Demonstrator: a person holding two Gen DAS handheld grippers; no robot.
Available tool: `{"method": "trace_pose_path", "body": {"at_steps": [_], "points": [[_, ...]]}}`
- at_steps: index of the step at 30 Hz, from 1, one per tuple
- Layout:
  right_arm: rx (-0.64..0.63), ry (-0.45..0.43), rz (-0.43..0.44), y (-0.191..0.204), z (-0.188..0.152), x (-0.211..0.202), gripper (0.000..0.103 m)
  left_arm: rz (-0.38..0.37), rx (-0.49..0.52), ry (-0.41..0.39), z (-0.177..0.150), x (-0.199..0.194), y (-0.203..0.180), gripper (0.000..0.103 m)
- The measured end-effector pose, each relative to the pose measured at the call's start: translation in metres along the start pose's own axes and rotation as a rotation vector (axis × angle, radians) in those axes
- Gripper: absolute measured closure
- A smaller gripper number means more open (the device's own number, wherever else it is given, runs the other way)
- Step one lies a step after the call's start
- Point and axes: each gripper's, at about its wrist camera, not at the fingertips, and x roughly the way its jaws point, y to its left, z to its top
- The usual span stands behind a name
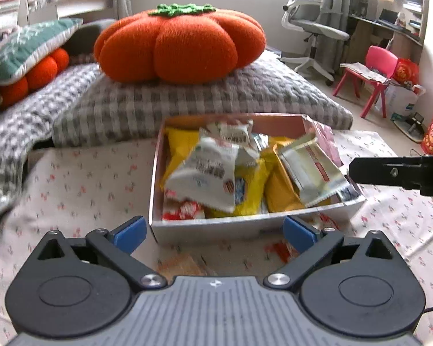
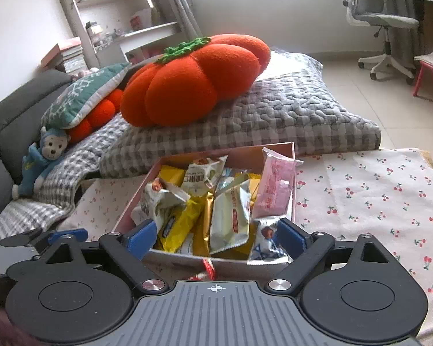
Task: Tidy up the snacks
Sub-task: 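Move both tools back toward the brown cake and red packet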
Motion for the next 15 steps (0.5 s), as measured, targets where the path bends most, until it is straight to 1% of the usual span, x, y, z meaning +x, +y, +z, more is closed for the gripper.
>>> {"method": "trace_pose_path", "body": {"at_steps": [5, 9, 15], "points": [[-0.009, 0.01, -0.008, -0.001, -0.007, -0.009, 0.009, -0.014, -0.006, 0.015, -0.013, -0.007, 0.0, 0.001], [-0.027, 0.017, -0.018, 0.0, -0.015, -0.015, 0.007, -0.004, 0.016, 0.019, -0.022, -0.011, 0.0, 0.001], [-0.061, 0.035, -0.034, 0.003, -0.025, -0.021, 0.007, 0.012, 0.004, 0.049, -0.033, -0.015, 0.006, 0.001]]}}
